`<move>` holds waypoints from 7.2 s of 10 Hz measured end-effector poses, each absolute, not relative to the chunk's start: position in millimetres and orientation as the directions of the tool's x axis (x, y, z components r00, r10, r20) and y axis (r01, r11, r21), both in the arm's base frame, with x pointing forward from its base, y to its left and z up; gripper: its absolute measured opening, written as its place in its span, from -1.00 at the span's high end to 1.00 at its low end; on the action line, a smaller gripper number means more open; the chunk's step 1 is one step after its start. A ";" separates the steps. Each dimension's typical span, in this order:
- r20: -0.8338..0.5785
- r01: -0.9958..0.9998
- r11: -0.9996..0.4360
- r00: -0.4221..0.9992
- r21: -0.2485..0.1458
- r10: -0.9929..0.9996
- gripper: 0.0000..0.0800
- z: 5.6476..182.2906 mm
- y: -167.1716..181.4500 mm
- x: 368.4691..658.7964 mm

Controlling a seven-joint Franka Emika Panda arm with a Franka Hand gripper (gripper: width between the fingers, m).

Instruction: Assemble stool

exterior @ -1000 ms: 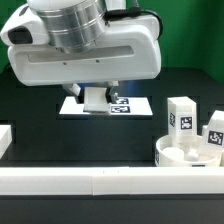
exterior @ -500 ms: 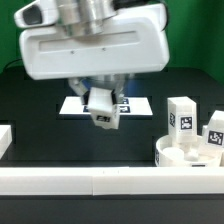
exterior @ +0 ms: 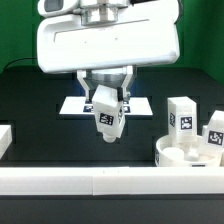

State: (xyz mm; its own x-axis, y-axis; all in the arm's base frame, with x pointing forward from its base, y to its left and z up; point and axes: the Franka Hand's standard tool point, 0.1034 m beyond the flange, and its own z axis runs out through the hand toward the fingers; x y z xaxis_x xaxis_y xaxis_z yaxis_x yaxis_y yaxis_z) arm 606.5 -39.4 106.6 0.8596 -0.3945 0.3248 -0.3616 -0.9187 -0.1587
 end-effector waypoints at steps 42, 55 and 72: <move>0.499 -0.290 -0.915 0.770 -0.282 -0.398 0.19 95.9 48.4 617.8; 0.480 -0.265 -0.929 0.799 -0.259 -0.362 -0.62 116.3 34.3 620.6; 0.109 0.236 -0.952 0.970 -0.195 0.219 -0.62 128.3 44.2 634.4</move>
Offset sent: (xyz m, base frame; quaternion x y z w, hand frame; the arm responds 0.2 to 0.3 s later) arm 0.0000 0.0000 0.0000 0.0000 0.0000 0.0000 1.0000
